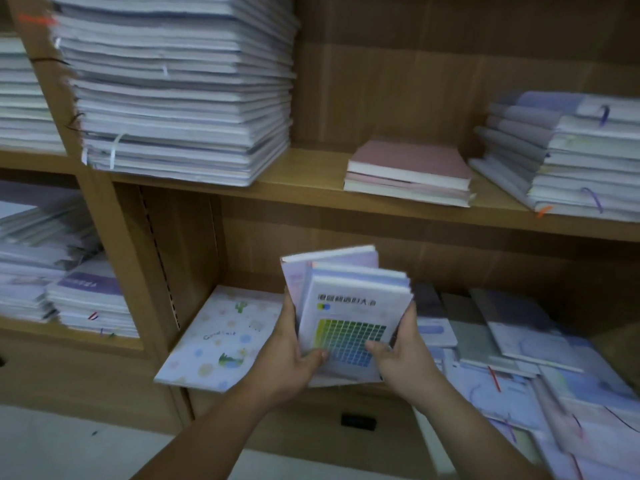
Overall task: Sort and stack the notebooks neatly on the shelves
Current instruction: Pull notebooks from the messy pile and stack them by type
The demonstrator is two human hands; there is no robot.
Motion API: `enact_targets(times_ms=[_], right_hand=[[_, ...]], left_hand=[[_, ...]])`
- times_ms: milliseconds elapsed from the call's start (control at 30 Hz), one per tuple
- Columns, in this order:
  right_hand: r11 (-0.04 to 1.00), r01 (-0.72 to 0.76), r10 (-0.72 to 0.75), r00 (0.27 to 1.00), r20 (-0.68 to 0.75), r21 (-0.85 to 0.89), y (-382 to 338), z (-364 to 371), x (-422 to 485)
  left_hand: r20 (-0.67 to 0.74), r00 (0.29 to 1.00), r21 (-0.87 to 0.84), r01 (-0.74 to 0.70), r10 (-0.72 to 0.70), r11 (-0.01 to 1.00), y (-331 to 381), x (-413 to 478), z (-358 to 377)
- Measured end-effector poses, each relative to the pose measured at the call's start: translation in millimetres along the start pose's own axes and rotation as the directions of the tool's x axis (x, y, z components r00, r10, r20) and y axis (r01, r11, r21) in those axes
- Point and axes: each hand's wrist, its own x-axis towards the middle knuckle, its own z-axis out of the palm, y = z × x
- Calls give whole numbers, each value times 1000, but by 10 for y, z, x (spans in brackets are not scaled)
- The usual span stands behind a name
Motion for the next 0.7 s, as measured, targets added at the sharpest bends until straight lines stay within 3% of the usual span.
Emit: enact_targets(times_ms=[67, 233, 400, 700], right_hand=[[998, -4, 4, 1000, 3, -57, 74, 43, 17], [994, -108, 109, 994, 24, -7, 213, 78, 110], [969, -246, 245, 969, 35, 20, 286, 117, 163], [980, -190, 195, 975, 109, -55, 246, 95, 135]], left_hand=[[-30, 1000, 42, -3, 4, 999, -46, 56, 92], [-90, 996, 61, -24, 30, 998, -158, 144, 191], [-29, 999, 91, 30, -27, 995, -291, 103, 188], [41, 997, 160, 57, -64, 985, -187, 99, 175]])
